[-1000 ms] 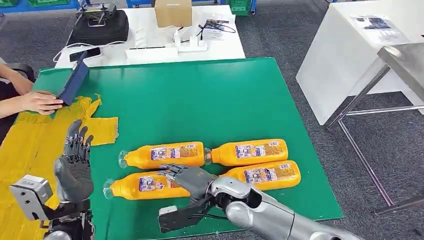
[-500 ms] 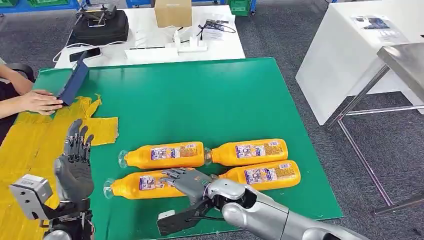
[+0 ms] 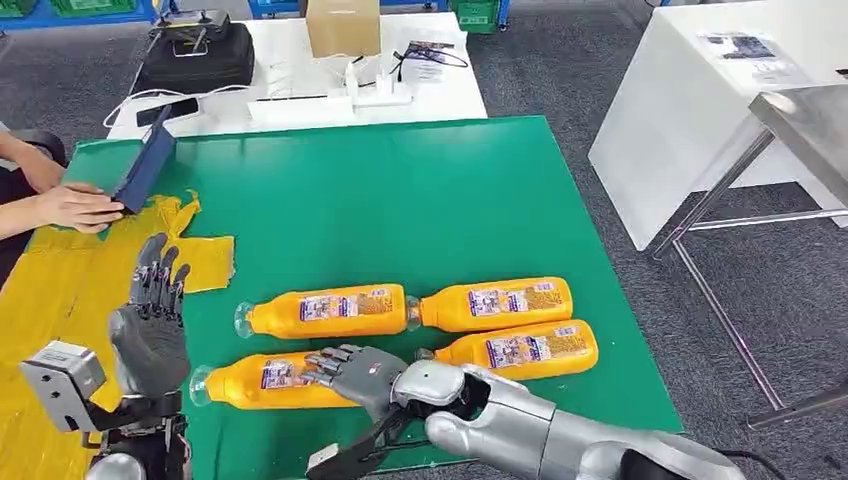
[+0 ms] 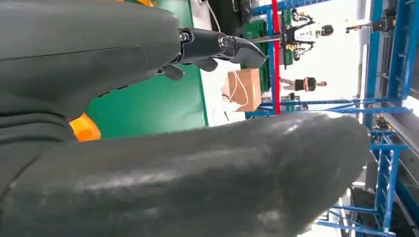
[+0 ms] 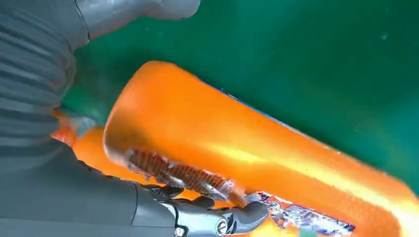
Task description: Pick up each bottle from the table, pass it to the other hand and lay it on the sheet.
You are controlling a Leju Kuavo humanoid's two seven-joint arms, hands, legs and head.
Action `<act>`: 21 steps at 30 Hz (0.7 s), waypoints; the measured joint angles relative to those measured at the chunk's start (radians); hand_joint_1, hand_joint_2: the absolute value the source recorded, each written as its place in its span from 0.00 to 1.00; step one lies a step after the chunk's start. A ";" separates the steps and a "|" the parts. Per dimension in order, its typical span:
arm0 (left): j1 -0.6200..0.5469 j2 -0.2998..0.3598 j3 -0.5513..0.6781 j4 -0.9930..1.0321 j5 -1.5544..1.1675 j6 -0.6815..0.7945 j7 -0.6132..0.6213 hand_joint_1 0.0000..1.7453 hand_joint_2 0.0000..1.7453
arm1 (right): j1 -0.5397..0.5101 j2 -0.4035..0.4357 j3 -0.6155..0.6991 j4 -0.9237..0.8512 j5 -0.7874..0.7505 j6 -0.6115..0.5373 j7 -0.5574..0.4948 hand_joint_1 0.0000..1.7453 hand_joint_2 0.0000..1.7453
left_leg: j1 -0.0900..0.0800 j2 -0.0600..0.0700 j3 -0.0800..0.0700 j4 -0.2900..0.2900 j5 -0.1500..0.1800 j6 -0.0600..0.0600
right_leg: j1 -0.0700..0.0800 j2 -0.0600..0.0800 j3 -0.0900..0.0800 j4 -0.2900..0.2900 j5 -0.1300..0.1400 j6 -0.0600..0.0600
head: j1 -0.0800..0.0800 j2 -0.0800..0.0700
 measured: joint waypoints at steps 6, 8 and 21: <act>0.003 0.001 0.000 -0.002 0.000 0.001 0.001 0.00 0.00 | -0.023 -0.005 0.055 -0.019 0.041 0.043 0.039 0.98 1.00 | 0.000 0.004 0.008 0.000 -0.003 -0.003 | 0.001 0.005 0.006 0.000 -0.001 -0.001 | 0.000 0.000; 0.005 0.002 0.000 -0.005 0.000 0.003 0.001 0.00 0.00 | -0.031 -0.008 0.064 -0.020 0.051 0.043 0.040 1.00 1.00 | 0.000 0.004 0.009 0.000 -0.003 -0.003 | 0.001 0.005 0.006 0.000 -0.001 -0.001 | 0.000 0.000; 0.019 0.002 0.026 -0.038 0.024 0.054 -0.006 0.00 0.00 | -0.061 -0.010 0.075 -0.041 0.076 0.040 0.066 0.83 1.00 | -0.001 0.002 0.014 0.000 -0.004 -0.001 | -0.002 0.004 0.014 0.000 -0.005 -0.001 | 0.000 0.000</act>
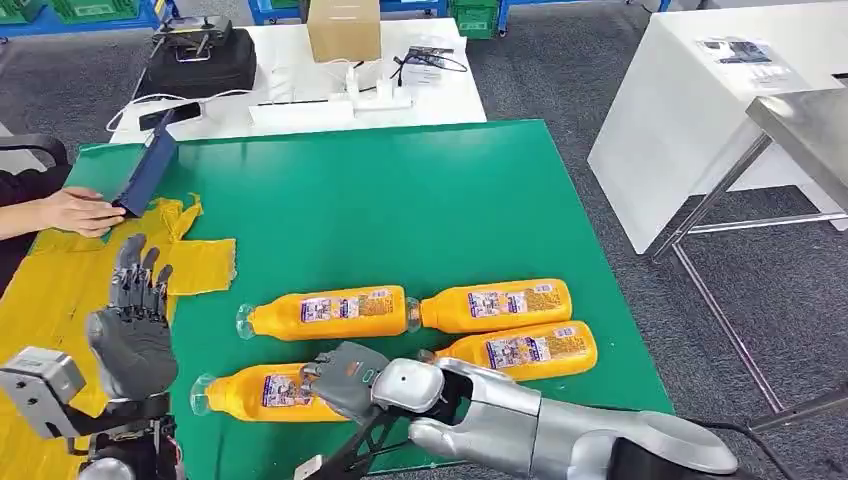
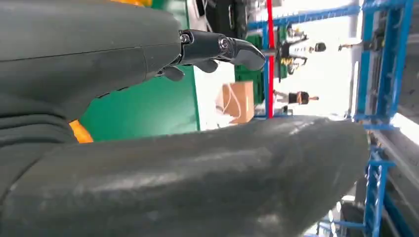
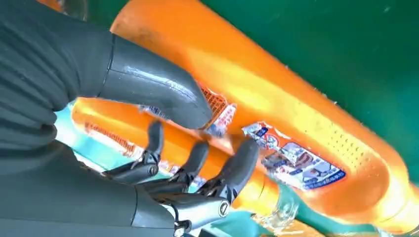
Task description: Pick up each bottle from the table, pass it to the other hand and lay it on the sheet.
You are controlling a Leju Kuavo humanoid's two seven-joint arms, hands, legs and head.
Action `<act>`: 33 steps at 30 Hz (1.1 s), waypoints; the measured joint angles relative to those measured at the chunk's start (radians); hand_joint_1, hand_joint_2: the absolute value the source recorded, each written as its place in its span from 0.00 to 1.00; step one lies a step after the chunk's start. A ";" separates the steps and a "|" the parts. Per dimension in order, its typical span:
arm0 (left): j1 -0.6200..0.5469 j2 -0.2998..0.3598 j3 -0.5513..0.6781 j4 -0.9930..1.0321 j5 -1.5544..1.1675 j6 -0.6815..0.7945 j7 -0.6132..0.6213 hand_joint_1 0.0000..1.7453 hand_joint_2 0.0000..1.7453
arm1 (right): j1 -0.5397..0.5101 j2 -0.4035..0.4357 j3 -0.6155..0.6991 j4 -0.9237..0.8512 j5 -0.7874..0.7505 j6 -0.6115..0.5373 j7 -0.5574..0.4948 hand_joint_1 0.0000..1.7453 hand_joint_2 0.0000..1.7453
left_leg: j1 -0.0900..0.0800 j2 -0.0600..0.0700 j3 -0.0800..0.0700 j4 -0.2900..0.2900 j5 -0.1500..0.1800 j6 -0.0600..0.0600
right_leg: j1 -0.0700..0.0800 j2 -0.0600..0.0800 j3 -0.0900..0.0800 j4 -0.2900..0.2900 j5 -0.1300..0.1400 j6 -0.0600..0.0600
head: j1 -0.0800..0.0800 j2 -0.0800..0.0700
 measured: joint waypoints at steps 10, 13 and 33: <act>0.027 0.000 0.041 -0.055 0.016 0.020 -0.001 0.00 0.00 | 0.043 -0.031 -0.016 0.007 0.040 -0.044 0.041 0.00 1.00 | 0.000 0.002 0.006 0.000 -0.004 -0.002 | 0.000 0.001 0.004 0.000 -0.001 0.000 | -0.001 0.000; 0.032 0.000 0.042 -0.058 0.018 0.023 -0.001 0.00 0.00 | 0.063 -0.040 -0.023 0.018 0.038 -0.055 0.054 0.00 1.00 | 0.000 0.000 0.006 0.000 -0.001 0.001 | 0.000 0.000 0.006 0.000 -0.001 0.000 | 0.000 0.000; 0.058 0.006 0.070 -0.105 0.034 0.034 0.010 0.00 0.00 | 0.147 -0.016 -0.170 0.113 -0.095 -0.114 0.050 0.77 1.00 | -0.001 -0.003 0.006 0.000 -0.003 0.001 | -0.001 -0.002 0.006 0.000 -0.004 0.002 | 0.000 0.000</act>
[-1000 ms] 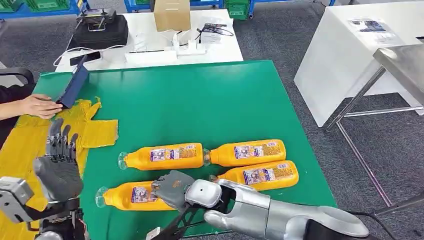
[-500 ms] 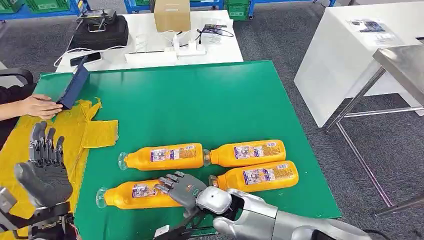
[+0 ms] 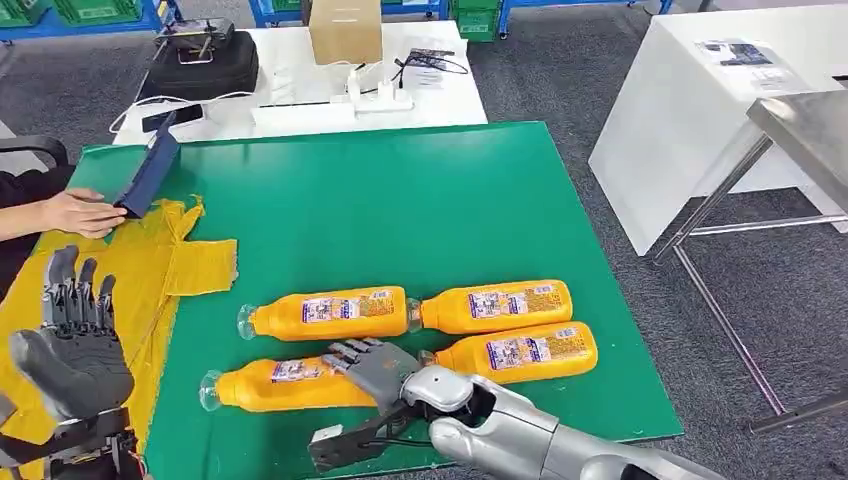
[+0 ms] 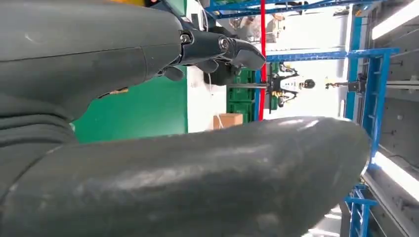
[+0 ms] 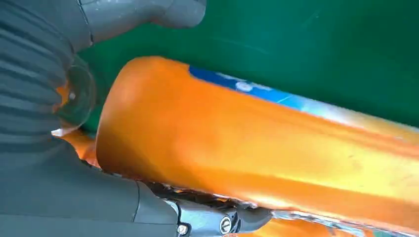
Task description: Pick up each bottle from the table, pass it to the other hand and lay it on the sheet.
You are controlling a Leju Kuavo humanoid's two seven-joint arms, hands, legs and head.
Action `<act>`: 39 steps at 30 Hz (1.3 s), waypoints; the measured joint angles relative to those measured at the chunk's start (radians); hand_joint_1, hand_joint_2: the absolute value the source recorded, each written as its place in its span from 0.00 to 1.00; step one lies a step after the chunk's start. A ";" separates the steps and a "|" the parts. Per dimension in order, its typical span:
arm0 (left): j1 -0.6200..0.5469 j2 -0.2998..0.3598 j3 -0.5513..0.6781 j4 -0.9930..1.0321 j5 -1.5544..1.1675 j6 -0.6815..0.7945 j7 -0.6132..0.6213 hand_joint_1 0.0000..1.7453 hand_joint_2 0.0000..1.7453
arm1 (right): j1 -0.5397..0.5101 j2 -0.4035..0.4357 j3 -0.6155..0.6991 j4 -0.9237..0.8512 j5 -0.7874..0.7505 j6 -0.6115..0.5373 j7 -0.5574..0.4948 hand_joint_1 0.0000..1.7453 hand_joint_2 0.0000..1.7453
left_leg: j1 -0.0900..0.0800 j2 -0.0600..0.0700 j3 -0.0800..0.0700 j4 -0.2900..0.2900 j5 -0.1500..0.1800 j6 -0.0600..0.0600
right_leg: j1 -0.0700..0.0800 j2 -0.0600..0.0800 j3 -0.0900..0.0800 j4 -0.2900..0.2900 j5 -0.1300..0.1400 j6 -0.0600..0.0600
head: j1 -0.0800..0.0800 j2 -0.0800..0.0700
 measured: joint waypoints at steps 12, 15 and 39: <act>-0.015 0.014 0.000 0.000 0.013 0.004 -0.003 0.00 0.00 | -0.026 0.023 -0.003 0.076 -0.070 0.003 -0.024 1.00 1.00 | 0.000 0.003 0.002 0.000 -0.001 -0.001 | 0.000 0.000 0.001 0.000 0.000 0.000 | 0.000 0.000; -0.016 0.014 0.004 0.000 0.015 0.012 -0.003 0.00 0.00 | -0.032 0.032 0.003 0.094 -0.063 0.000 -0.022 1.00 1.00 | 0.000 0.004 0.004 0.000 -0.002 -0.003 | 0.000 0.002 0.002 0.000 0.000 -0.001 | 0.000 0.000; 0.036 -0.037 0.262 -0.111 0.231 0.235 -0.057 0.00 0.00 | 0.172 0.107 -0.269 0.019 -0.335 -0.254 0.007 1.00 1.00 | 0.002 0.008 0.003 0.000 -0.007 -0.003 | 0.004 0.005 0.003 0.000 -0.002 -0.003 | 0.000 0.000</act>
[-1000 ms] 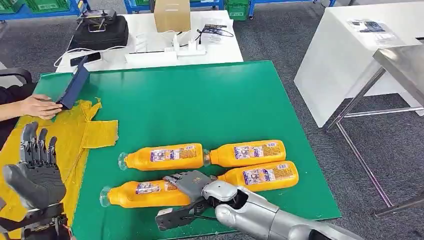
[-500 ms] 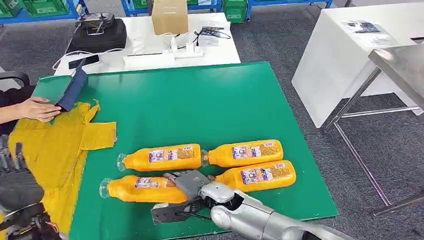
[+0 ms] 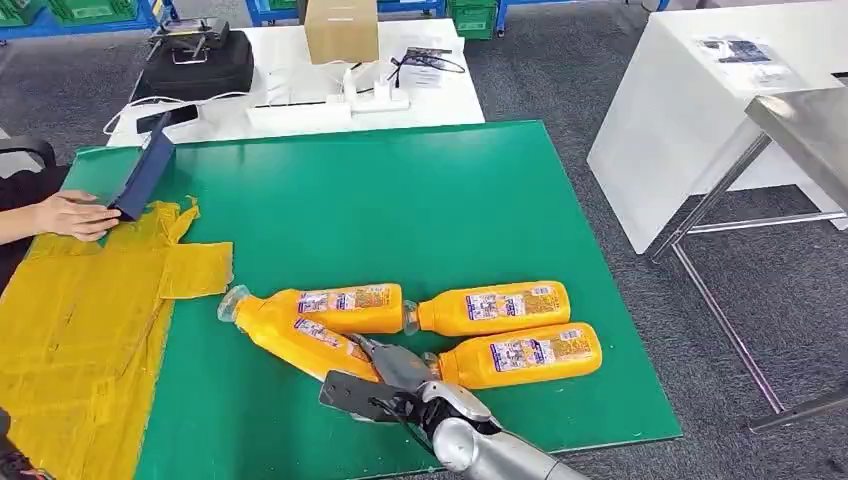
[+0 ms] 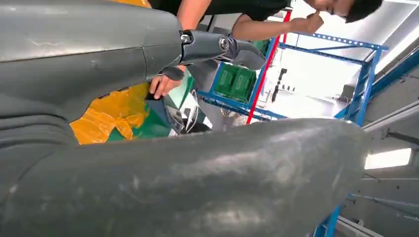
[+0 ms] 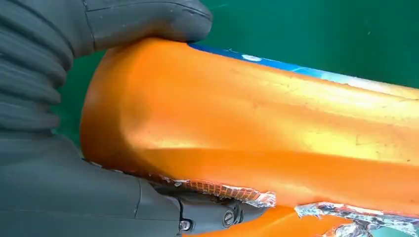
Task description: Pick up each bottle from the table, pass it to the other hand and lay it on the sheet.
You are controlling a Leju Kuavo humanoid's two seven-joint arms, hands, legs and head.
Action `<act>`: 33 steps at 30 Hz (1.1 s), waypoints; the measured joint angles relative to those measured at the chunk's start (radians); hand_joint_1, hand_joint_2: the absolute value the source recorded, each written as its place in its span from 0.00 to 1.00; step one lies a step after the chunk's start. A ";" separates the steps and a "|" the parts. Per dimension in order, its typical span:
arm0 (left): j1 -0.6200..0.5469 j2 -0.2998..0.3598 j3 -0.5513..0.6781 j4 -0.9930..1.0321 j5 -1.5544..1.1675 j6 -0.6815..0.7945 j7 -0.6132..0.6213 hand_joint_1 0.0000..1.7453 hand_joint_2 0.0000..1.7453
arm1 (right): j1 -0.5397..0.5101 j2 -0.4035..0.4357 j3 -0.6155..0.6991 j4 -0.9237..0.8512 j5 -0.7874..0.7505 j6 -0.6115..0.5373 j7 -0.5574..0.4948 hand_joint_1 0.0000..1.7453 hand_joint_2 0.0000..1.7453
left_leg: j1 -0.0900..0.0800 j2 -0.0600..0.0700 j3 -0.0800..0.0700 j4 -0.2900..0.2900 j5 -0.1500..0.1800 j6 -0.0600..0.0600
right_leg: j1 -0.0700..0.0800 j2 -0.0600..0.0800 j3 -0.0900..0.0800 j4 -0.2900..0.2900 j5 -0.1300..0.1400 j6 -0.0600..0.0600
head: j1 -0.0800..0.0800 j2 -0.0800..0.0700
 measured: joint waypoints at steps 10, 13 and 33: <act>0.001 -0.005 0.009 -0.005 0.000 0.000 0.000 0.00 1.00 | 0.011 0.000 -0.013 -0.011 0.000 0.000 0.000 1.00 1.00 | 0.000 0.000 -0.003 0.000 0.000 0.000 | 0.000 0.000 -0.003 0.000 0.000 0.000 | 0.000 0.000; 0.003 -0.006 0.010 -0.006 0.002 0.013 -0.002 0.00 1.00 | 0.030 0.005 -0.029 -0.025 -0.029 -0.037 -0.034 1.00 1.00 | 0.000 -0.001 -0.003 0.000 0.000 0.000 | 0.000 -0.001 -0.003 0.000 -0.001 0.000 | 0.000 0.000; 0.078 0.038 -0.277 -0.011 0.016 -0.447 0.175 0.00 1.00 | 0.224 0.026 -0.188 -0.510 -0.134 0.003 -0.305 1.00 1.00 | 0.000 -0.005 -0.016 0.000 0.002 0.001 | 0.000 -0.005 -0.005 0.000 0.000 0.001 | 0.000 0.000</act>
